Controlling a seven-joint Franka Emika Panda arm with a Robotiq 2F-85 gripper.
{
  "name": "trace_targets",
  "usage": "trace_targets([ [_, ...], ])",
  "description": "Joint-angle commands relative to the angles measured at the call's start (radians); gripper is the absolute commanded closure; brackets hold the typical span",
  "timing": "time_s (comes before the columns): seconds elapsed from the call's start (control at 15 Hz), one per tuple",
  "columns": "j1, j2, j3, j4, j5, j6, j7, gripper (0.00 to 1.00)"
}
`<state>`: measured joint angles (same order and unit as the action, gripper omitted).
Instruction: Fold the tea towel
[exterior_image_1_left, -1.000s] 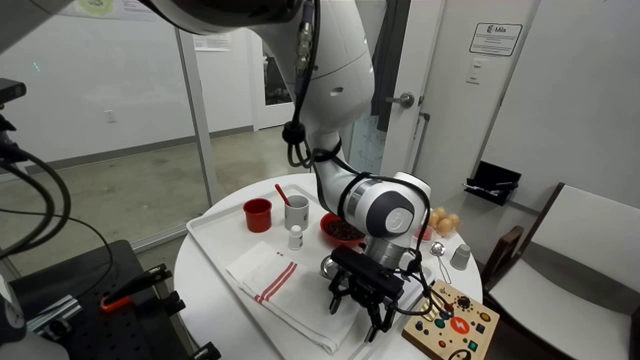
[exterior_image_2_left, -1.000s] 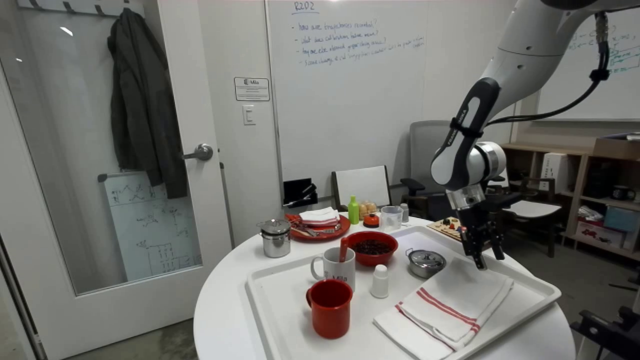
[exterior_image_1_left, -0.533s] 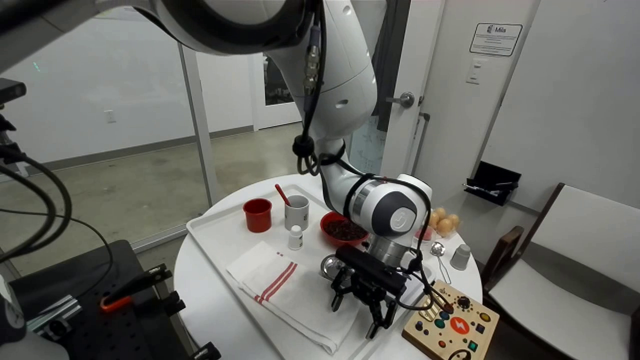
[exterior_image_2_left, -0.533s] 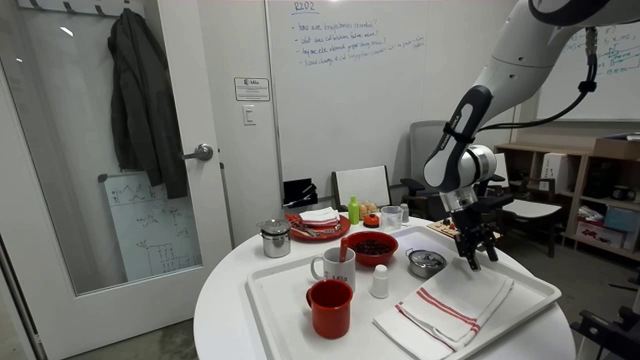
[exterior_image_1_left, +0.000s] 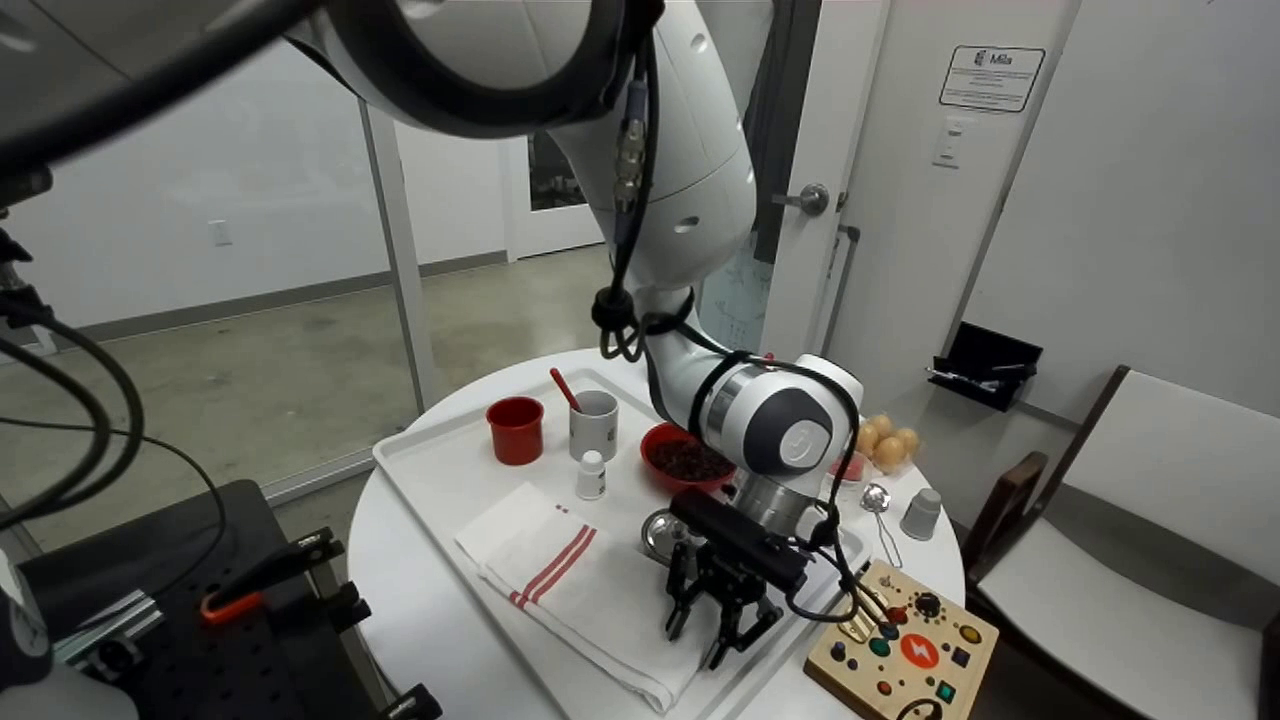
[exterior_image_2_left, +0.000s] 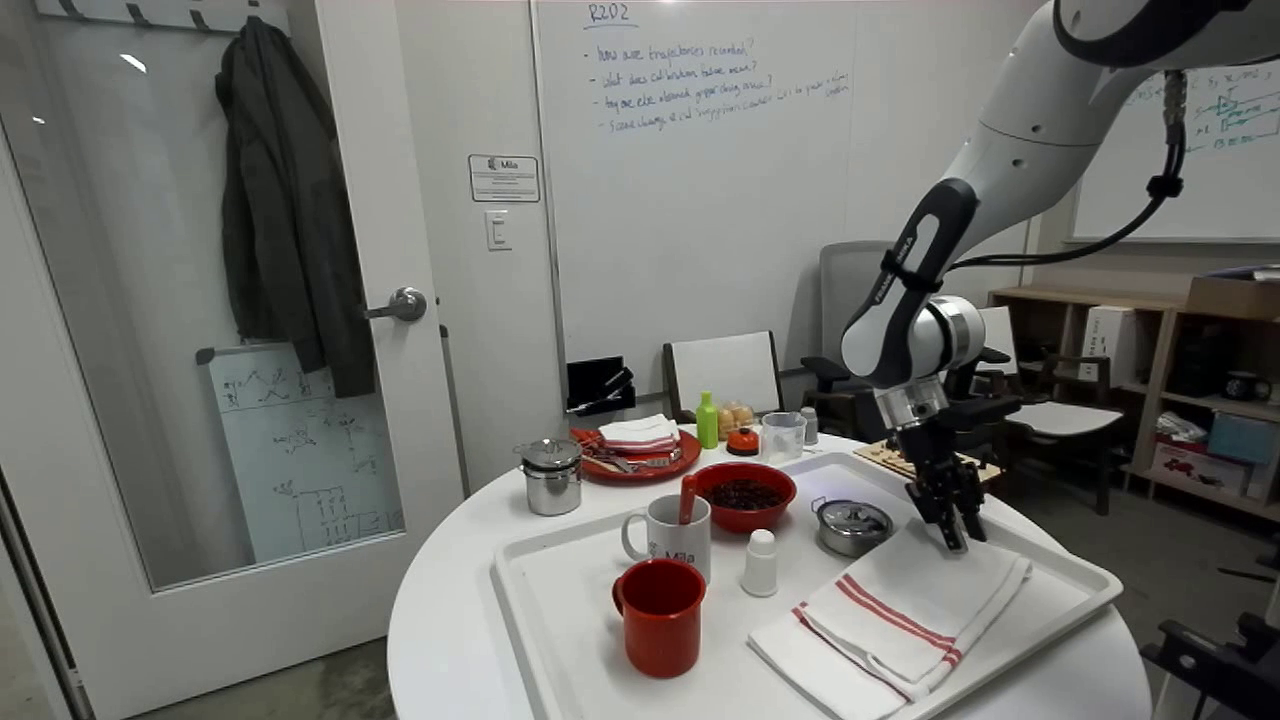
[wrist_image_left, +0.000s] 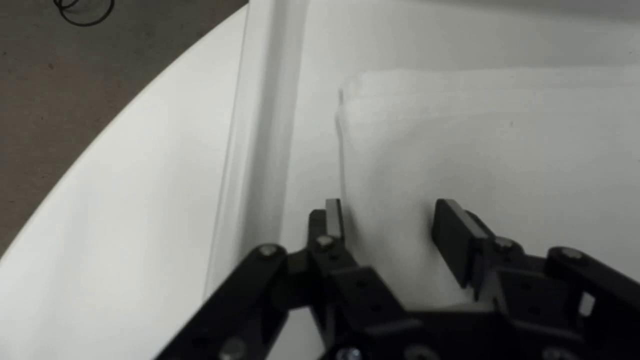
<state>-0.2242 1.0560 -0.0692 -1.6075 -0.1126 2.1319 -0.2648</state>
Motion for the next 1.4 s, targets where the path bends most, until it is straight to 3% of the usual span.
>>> trace_targets([
  [0.0,-0.028,0.023,0.021,0.039,0.028,-0.037,-0.031,0.79],
  [0.07,-0.033,0.021,0.025,0.037,0.033,-0.037,-0.035,0.86],
  [0.27,-0.054,-0.018,0.046,-0.002,0.054,-0.02,-0.062,0.94],
  [0.53,-0.069,-0.112,0.07,-0.099,0.062,0.044,-0.112,0.87],
  [0.8,-0.054,-0.209,0.096,-0.196,0.041,0.091,-0.182,0.88],
  [1.33,-0.033,-0.358,0.158,-0.358,0.038,0.045,-0.327,0.89],
])
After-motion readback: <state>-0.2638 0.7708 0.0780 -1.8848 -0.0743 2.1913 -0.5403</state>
